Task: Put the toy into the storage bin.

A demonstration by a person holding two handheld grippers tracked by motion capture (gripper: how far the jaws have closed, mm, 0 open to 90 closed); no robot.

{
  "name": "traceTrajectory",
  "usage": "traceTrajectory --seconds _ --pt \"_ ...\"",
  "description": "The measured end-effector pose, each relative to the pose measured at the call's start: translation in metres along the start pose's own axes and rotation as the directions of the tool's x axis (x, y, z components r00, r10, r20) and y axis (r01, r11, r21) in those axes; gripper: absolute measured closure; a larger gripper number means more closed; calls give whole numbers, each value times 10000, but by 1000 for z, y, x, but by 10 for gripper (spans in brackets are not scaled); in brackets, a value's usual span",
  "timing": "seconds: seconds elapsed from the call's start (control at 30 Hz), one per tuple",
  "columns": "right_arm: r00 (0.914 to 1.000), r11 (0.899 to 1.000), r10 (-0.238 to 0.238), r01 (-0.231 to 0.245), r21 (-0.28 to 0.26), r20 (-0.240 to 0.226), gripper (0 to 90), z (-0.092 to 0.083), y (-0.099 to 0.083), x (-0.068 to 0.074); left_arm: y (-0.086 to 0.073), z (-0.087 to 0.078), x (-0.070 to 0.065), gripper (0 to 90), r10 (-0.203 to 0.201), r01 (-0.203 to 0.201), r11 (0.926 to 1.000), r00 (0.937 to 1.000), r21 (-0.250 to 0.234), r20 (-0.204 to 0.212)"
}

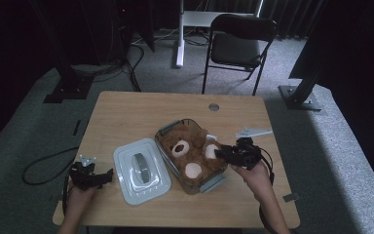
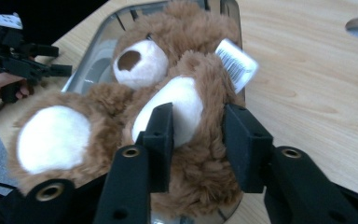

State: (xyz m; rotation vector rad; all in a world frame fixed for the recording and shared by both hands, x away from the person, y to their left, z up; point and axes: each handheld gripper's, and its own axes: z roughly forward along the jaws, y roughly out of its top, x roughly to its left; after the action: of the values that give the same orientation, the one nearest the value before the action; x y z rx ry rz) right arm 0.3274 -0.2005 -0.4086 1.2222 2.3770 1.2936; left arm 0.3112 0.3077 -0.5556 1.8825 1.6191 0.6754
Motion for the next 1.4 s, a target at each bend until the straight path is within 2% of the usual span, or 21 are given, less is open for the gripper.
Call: traceTrajectory --seconds 0.07,0.23,0.43,0.5,0.53,0.57,0.6,0.63,0.7,0.73,0.8,0.87,0.97,1.07,1.1,1.13,1.17,1.2,1.3,1.33,1.4 --pt "9999 9994 -21 27 352 -169 674 11 -1 -2 0 0 0 16 -1 1 10000 10000 0 0" --pt "9996 9954 -296 291 914 38 691 25 0 1 0 0 0 16 -5 5 10000 10000 -7 1" --pt "9981 9797 -612 596 1912 26 739 39 9 0 0 0 0 16 -8 8 10000 10000 -24 2" --pt "9979 9773 -646 628 2025 21 742 41 10 0 0 0 0 16 -5 5 10000 10000 -26 0" --pt "9965 9698 -833 791 2306 82 745 44 12 1 0 0 0 16 -8 8 10000 10000 -26 0" --pt "9965 9698 -833 791 2306 82 745 44 12 1 0 0 0 16 14 -14 10000 10000 -22 -3" --pt "9929 9580 -1156 1042 2672 274 755 49 13 4 0 0 0 16 21 -21 10000 10000 -23 -4" --pt "9929 9580 -1156 1042 2672 274 755 49 13 4 0 0 0 16 18 -18 10000 10000 -22 -5" --pt "9831 9322 -1701 1384 3344 673 762 60 14 12 0 0 0 16 2 -2 10000 10000 -27 -4" --pt "9831 9322 -1701 1384 3344 673 762 60 14 12 0 0 0 16 0 0 10000 10000 -25 -4" --pt "9726 9133 -2124 1633 3732 940 772 69 14 15 0 0 0 16 -5 5 10000 10000 -31 -3" --pt "9661 9051 -2280 1645 3921 1209 776 74 14 19 0 0 0 16 3 -3 10000 10000 -25 0" --pt "9654 9094 -2274 1637 3824 1274 776 74 12 19 0 0 0 16 1 -1 10000 10000 -28 -3" --pt "9687 9220 -2153 1599 3527 1236 764 70 10 17 0 0 0 16 1 -1 10000 10000 -31 -5" --pt "9687 9220 -2153 1599 3527 1236 764 70 10 17 0 0 0 16 1 -1 10000 10000 -31 -5" --pt "9708 9299 -2091 1602 3312 1175 738 65 12 17 0 0 0 16 13 -13 10000 10000 -25 -3" --pt "9708 9299 -2091 1602 3312 1175 738 65 12 17 0 0 0 16 13 -13 10000 10000 -25 -3" --pt "9789 9419 -1808 1446 3030 949 715 58 14 15 0 0 0 16 16 -16 10000 10000 -23 -3" --pt "9861 9503 -1520 1271 2844 672 681 53 14 13 0 0 0 16 17 -17 10000 10000 -23 -2" --pt "9894 9632 -1336 1160 2425 571 625 45 16 11 0 0 0 16 16 -16 10000 10000 -27 -1" --pt "9900 9653 -1305 1144 2347 540 608 41 16 10 0 0 0 16 19 -19 10000 10000 -12 -4"
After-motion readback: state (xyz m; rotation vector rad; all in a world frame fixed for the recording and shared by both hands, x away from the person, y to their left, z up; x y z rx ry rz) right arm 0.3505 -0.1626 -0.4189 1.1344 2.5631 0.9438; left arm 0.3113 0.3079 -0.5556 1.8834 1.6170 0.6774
